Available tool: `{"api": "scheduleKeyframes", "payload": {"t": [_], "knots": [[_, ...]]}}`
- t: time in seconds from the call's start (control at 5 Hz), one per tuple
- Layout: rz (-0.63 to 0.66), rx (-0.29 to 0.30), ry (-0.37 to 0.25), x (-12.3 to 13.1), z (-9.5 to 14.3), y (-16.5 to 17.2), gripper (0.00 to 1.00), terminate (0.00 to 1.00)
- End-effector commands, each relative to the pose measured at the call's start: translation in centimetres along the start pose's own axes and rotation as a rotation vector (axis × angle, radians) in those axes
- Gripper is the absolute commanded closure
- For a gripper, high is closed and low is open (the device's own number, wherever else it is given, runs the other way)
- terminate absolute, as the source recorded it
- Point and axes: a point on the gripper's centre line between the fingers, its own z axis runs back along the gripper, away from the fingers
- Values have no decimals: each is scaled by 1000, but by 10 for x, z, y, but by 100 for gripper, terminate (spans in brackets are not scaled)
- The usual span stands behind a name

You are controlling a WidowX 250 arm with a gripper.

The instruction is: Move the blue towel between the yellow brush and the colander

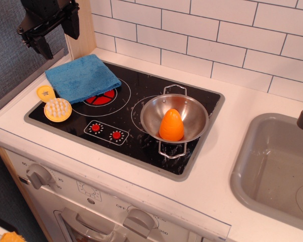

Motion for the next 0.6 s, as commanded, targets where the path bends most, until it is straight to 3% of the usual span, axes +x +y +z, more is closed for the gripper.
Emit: {"api": "scheduleKeyframes", "payload": {"t": [0.0, 0.2, 0.4], "knots": [[0, 0, 0, 0, 0, 0, 0, 0], [-9, -30, 8, 3, -2, -12, 0, 0], [10, -16, 1, 8, -9, -13, 0, 0]]}}
